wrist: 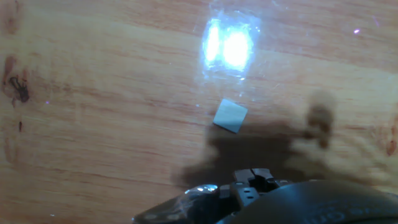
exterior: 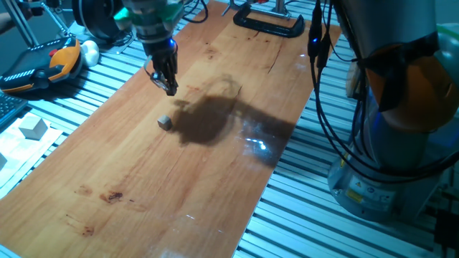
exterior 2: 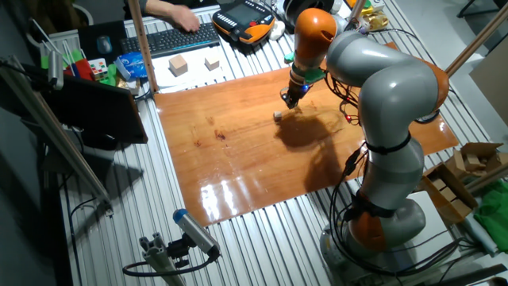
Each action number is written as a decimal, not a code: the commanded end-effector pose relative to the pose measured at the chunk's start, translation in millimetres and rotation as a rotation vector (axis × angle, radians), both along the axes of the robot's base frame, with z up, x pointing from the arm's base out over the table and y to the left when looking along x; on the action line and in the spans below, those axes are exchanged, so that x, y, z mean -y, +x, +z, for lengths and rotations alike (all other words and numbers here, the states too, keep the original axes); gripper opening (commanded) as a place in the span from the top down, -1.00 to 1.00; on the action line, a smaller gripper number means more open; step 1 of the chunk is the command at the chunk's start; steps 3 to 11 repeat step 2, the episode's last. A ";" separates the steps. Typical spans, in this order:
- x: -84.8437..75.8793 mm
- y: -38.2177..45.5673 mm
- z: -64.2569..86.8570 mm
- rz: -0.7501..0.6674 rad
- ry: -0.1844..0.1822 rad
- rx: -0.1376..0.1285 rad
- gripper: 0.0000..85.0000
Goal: Approach and touch the side of the small block
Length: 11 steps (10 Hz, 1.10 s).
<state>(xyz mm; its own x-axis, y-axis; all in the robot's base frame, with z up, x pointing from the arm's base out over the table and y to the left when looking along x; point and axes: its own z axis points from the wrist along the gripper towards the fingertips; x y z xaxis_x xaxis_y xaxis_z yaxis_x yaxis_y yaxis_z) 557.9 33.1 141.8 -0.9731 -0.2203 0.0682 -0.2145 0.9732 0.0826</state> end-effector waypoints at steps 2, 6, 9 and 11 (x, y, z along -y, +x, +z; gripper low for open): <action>0.6 0.3 -0.5 -0.007 0.010 -0.005 0.98; 0.6 0.3 -0.5 -0.007 0.010 -0.005 0.98; 0.6 0.3 -0.5 -0.007 0.010 -0.005 0.98; 0.6 0.3 -0.5 -0.007 0.010 -0.005 0.98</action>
